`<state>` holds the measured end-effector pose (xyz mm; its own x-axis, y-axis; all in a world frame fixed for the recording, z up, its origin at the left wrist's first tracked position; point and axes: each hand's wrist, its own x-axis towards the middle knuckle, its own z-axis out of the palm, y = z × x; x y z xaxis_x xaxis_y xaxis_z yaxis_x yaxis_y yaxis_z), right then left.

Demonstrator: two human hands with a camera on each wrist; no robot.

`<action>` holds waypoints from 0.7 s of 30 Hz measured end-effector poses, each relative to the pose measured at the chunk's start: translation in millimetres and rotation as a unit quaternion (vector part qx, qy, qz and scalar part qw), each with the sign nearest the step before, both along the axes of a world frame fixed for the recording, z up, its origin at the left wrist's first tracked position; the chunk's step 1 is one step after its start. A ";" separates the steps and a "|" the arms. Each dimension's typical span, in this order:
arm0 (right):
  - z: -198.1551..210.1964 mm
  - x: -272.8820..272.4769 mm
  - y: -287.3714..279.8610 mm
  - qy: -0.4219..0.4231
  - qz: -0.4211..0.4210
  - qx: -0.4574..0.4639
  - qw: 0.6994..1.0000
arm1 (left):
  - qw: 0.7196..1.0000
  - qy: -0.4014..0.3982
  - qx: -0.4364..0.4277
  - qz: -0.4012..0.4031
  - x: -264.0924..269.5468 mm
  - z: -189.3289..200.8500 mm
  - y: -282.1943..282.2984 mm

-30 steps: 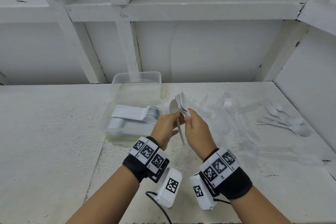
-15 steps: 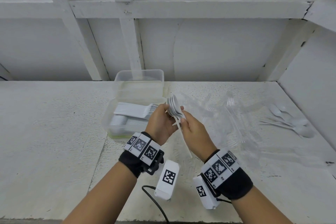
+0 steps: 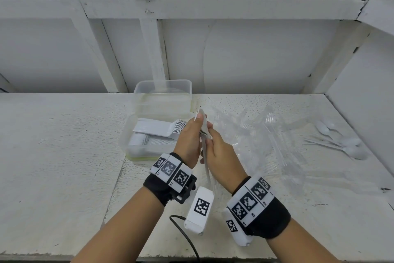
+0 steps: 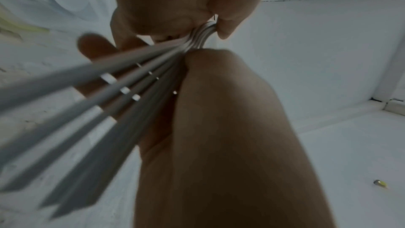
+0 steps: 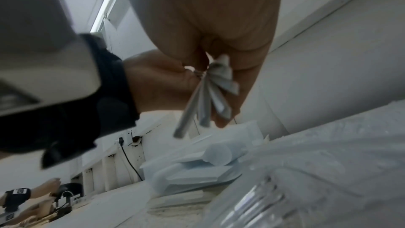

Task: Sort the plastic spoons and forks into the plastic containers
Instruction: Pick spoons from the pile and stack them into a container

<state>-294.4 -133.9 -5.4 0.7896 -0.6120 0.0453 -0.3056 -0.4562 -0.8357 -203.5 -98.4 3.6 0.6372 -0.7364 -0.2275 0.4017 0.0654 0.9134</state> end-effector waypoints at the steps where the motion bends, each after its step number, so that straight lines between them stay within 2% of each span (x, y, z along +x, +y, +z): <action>1: 0.2 -1.0 1.6 -0.014 -0.008 0.019 1.000 | 1.000 -0.010 0.006 -0.001 0.7 -0.2 0.5; 4: 1.5 -3.8 4.5 -0.045 0.004 0.039 0.998 | 1.000 0.002 0.001 -0.008 5.0 2.1 0.7; 8: 2.3 -7.5 1.9 -0.049 0.033 0.067 0.996 | 0.995 0.085 -0.033 0.042 6.4 6.3 1.8; 10: 3.0 -8.5 2.0 -0.044 0.039 0.093 0.994 | 0.993 0.093 -0.040 0.064 5.9 6.2 1.6; 13: 2.5 -7.6 3.3 -0.021 0.057 0.127 0.990 | 0.994 0.085 -0.007 0.073 5.2 7.3 0.5; 16: -0.7 -6.9 4.0 0.001 0.069 0.089 0.994 | 0.996 0.073 -0.004 0.053 5.4 9.6 1.1; 21: -1.4 -9.6 -5.9 0.003 0.045 0.016 0.999 | 0.997 0.011 0.047 -0.057 11.5 8.6 11.1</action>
